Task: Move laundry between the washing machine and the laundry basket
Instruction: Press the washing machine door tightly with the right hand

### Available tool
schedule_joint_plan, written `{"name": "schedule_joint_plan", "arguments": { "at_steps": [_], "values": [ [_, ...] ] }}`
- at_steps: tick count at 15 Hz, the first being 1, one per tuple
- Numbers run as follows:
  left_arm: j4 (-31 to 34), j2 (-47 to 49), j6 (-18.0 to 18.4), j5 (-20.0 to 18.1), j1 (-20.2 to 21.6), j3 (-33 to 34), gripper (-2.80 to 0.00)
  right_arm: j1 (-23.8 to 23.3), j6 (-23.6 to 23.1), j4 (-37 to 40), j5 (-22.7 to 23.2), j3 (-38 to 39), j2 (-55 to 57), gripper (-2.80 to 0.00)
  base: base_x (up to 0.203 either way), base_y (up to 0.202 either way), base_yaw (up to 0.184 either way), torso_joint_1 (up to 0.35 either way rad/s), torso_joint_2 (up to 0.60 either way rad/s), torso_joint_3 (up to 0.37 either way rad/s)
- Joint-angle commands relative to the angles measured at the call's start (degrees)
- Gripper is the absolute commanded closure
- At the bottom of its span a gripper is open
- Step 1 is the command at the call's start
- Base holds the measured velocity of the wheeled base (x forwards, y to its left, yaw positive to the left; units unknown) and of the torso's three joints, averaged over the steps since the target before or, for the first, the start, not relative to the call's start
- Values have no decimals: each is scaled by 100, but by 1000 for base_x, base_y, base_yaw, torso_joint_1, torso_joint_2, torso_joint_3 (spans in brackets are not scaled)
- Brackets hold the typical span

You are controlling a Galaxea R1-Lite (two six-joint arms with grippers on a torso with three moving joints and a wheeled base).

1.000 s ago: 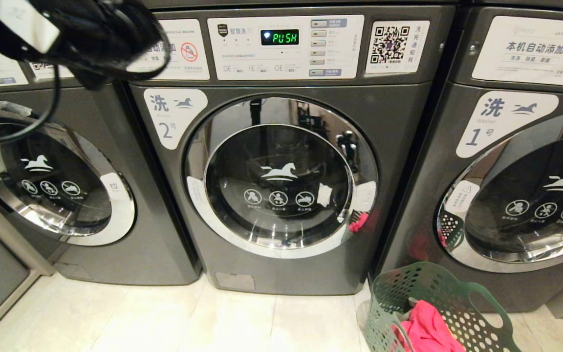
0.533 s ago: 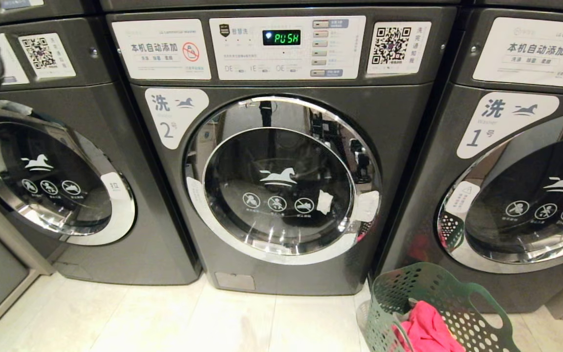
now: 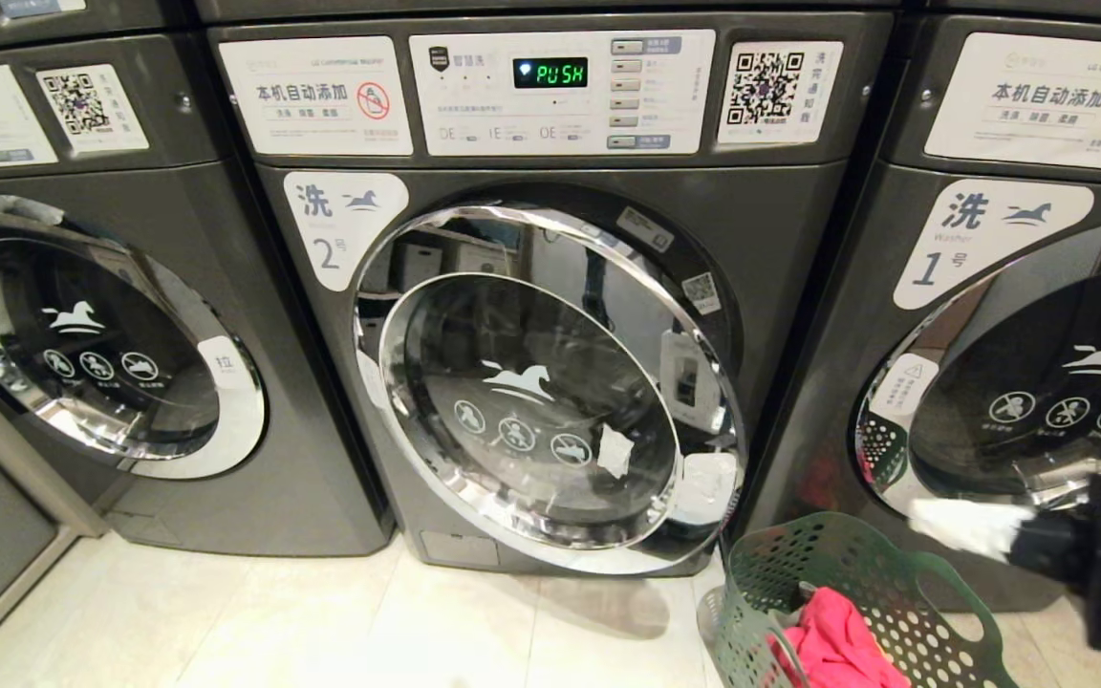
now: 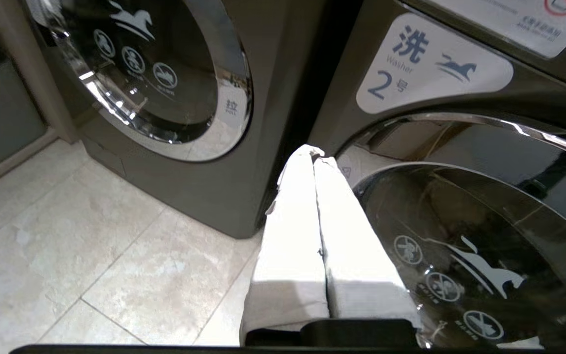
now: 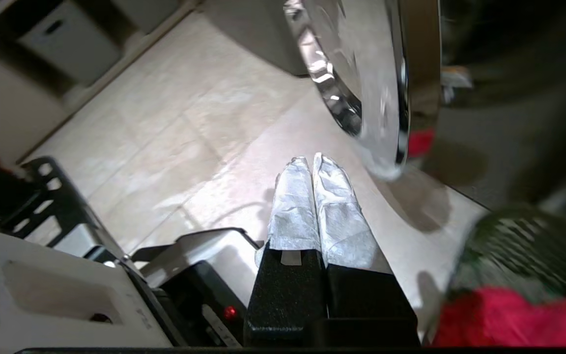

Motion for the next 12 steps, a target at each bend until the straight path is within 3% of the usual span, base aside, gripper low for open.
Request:
{"name": "schedule_joint_plan", "arguments": {
  "at_steps": [1, 4, 6, 8, 12],
  "values": [
    [4, 411, -104, -131, -6, -21, 0, 586, 52, -493, 228, -642, 2216, 0, 0, 0, 0, 0, 0, 0],
    [-168, 872, -255, -355, -35, 35, 0, 2299, 357, -1083, 634, -1729, 3681, 0, 0, 0, 0, 0, 0, 0],
    [-497, 1453, -322, -437, -95, 98, 0, 2984, 717, -1270, 760, -2058, 3911, 0, 0, 0, 0, 0, 0, 0],
    [-847, 1965, -314, -489, -178, 51, 0, 3371, 951, -1529, 723, -2132, 3960, 0, 0, 0, 0, 0, 0, 0],
    [-1027, 2107, -347, -495, -314, 6, 0, 3550, 958, -1836, -168, -2122, 3835, 0, 0, 0, 0, 0, 0, 0]
  ]
}}
